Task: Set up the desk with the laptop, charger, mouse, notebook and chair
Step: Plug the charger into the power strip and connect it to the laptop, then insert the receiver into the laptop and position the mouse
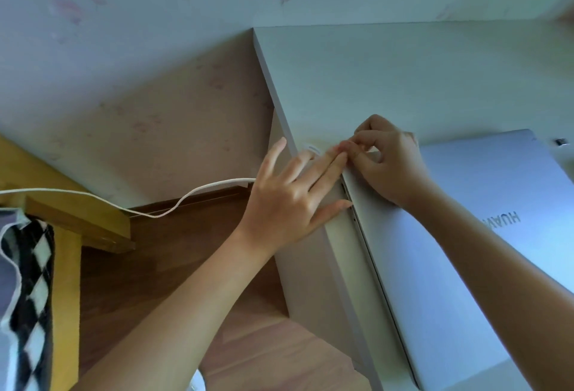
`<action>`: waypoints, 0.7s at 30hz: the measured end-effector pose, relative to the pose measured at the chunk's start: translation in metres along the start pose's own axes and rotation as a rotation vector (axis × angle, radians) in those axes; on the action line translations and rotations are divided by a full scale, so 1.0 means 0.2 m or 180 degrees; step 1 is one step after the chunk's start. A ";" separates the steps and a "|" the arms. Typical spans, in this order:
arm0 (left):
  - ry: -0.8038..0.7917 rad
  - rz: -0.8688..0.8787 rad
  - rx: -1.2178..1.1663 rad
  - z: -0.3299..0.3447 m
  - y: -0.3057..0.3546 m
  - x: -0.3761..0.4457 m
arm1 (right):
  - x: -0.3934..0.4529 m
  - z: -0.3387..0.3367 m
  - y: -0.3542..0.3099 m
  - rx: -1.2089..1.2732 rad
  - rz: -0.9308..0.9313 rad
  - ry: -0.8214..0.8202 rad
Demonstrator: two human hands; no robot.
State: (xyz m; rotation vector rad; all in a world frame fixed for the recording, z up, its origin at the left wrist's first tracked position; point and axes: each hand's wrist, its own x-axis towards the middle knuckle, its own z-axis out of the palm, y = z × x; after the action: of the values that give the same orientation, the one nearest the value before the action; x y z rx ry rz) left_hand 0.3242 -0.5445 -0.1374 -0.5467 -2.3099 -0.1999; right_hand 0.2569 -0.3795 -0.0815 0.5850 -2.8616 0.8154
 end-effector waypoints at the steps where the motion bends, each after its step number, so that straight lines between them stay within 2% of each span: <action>1: -0.0159 0.0027 0.0015 -0.01 0.01 0.00 | -0.01 -0.02 0.01 -0.0243 -0.0108 0.0084; 4: -0.0642 -0.0115 0.0100 -0.07 0.04 0.01 | -0.15 -0.07 0.05 -0.1124 -0.0497 0.0251; 6: -0.0984 -0.0248 0.0299 -0.14 0.08 0.03 | -0.28 -0.11 0.09 -0.1328 -0.0450 0.0231; 8: -0.1235 -0.0328 0.0298 -0.19 0.14 0.08 | -0.40 -0.17 0.13 -0.1414 -0.0249 0.0092; 14: -0.1632 -0.0203 -0.0544 -0.17 0.50 0.32 | -0.70 -0.41 0.28 -0.1731 0.0679 -0.0360; 18: -0.1824 -0.0019 -0.0718 0.00 0.74 0.52 | -0.77 -0.59 0.49 -0.1762 0.1184 -0.0203; 21: -0.2034 0.0006 -0.0725 0.17 0.90 0.64 | -0.78 -0.68 0.68 -0.1777 0.1297 -0.0046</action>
State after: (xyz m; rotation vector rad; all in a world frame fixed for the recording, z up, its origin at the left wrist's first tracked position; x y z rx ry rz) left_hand 0.2998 -0.3305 -0.0751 -0.8185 -2.9246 -0.3271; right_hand 0.3462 -0.1492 -0.0632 -0.0612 -3.0534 0.0134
